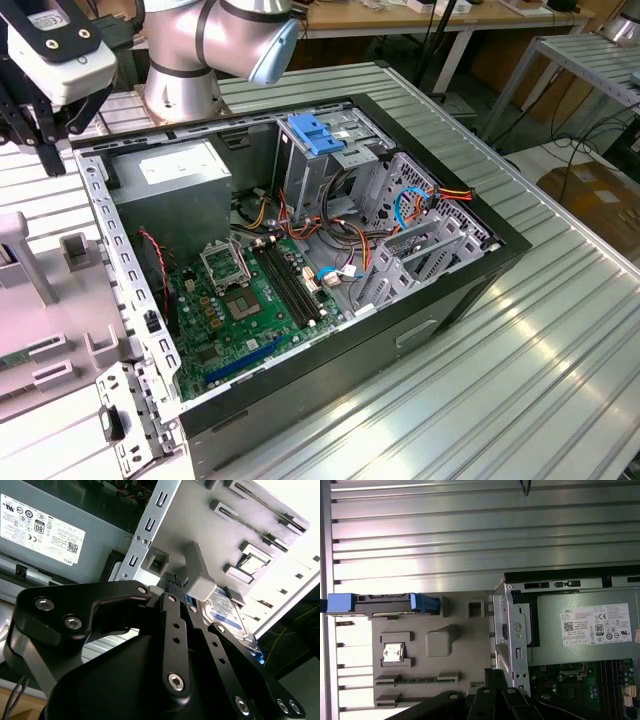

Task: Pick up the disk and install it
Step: 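Reach for the disk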

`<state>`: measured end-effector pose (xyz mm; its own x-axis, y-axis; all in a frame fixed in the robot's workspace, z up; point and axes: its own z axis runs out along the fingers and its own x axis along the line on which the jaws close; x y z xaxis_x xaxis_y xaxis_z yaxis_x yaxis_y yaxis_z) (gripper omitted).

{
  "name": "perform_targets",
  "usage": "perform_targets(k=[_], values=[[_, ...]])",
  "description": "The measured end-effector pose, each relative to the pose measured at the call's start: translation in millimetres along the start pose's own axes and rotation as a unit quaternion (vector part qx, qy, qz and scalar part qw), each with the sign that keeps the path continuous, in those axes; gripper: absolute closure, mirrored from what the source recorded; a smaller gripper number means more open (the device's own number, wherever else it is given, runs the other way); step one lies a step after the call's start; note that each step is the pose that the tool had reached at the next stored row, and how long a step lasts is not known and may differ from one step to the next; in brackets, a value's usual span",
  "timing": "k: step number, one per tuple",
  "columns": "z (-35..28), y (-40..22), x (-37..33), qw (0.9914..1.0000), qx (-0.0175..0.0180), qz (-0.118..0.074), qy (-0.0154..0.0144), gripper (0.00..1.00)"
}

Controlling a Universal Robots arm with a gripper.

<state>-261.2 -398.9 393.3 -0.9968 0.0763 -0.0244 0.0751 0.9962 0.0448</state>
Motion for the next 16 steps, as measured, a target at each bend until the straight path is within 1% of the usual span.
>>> perform_targets(k=[16], values=[[-0.5, -1.2, 16.4, 1.0, 0.0, 0.0, 0.0, 0.89]])
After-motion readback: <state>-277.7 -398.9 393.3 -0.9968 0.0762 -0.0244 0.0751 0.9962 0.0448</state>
